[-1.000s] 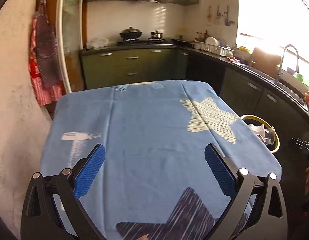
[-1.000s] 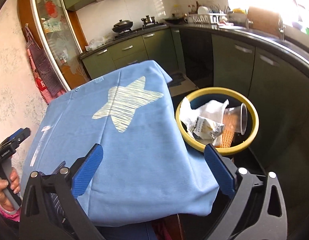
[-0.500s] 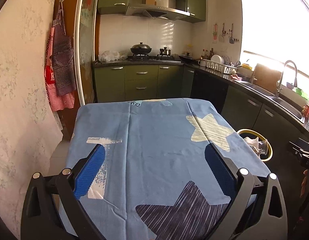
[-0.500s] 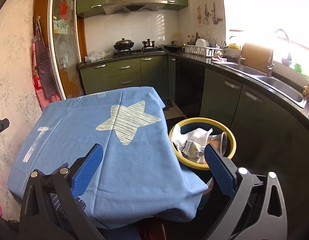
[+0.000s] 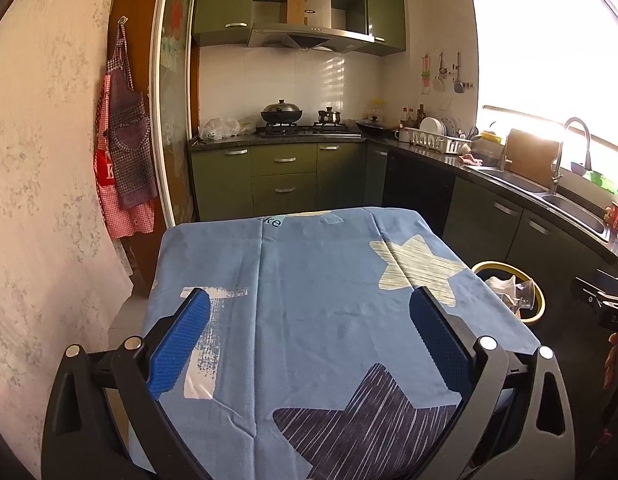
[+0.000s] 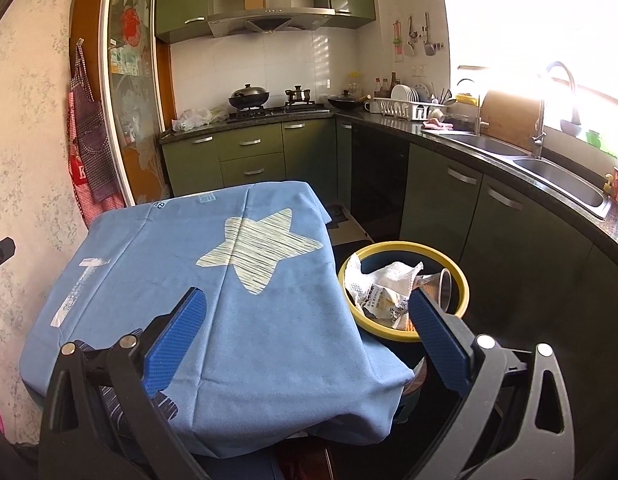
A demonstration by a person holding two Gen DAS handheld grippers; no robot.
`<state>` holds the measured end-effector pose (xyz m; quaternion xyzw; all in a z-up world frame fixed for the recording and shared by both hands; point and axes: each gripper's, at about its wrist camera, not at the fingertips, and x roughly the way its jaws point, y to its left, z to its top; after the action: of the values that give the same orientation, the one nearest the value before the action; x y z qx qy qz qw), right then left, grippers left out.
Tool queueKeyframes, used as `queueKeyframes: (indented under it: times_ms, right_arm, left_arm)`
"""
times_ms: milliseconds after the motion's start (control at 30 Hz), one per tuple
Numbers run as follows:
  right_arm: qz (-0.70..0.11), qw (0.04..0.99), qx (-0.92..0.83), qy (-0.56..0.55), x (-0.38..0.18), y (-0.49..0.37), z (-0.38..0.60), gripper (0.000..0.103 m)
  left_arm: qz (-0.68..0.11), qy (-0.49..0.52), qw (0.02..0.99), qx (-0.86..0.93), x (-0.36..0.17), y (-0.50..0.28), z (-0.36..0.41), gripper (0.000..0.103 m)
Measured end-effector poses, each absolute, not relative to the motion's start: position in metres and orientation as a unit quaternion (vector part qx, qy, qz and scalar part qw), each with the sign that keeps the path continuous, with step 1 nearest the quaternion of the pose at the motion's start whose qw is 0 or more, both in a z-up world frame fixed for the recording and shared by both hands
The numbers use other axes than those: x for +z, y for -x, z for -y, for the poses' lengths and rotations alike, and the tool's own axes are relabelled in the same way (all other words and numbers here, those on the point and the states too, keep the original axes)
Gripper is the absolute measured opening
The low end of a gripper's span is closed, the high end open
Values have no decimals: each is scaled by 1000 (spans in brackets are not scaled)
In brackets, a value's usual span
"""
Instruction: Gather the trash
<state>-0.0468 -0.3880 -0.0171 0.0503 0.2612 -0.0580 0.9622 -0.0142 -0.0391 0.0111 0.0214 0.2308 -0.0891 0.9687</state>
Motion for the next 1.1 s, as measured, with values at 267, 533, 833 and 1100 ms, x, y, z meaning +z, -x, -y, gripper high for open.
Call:
queueKeyframes:
  times_ms: [267,533,833,1100]
  right_arm:
    - [-258,963,-58,-52,-15,47,388,96]
    - [-257,963,-58,-54,-14,47,390,96]
    - [-258,963,-60,-54,-14,47,391,96]
    - [-260,962,-60,-55,-13,44,390,96]
  left_arm:
    - [-231,-26,968,-92,13,14,40,98]
    - [-229,-31,969,-87,12,15,42,98]
    - [-230,-31,969,-89,11,16,43,98]
    - [-233,-32,968,-91,10,15,42,98]
